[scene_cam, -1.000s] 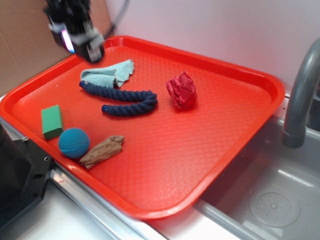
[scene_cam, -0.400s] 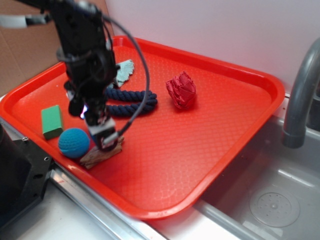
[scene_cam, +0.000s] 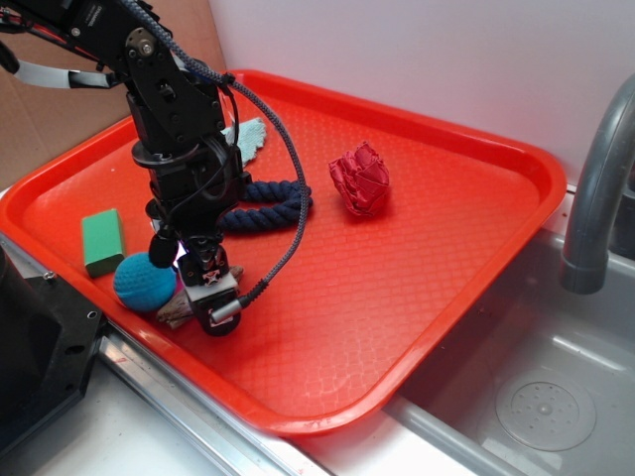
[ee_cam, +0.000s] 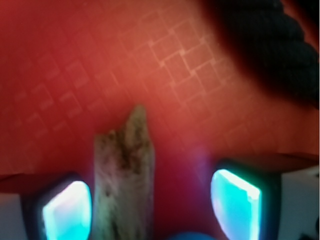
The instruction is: Grab the wood chip.
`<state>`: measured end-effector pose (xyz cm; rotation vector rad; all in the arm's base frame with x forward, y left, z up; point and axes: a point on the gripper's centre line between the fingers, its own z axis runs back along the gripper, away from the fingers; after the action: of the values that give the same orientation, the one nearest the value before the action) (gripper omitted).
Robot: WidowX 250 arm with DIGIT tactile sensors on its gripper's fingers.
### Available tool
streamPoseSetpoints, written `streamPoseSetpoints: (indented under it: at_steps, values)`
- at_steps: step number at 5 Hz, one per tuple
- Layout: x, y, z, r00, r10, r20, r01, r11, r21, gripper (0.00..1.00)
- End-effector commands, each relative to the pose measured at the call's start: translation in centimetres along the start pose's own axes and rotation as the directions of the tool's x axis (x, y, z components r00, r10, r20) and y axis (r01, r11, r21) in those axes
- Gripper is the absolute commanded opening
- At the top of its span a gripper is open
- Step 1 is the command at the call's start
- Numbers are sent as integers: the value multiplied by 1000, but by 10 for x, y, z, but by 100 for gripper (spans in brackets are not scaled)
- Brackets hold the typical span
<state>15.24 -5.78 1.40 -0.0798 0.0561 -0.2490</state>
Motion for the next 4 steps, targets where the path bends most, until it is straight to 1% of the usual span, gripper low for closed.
streamPoseSetpoints:
  at_steps: [1,4]
  values:
    - [-18,-10,-7,999,-32,9,32,999,8,0]
    - [-21,-10,9,999,-13,48,13,1000,14,0]
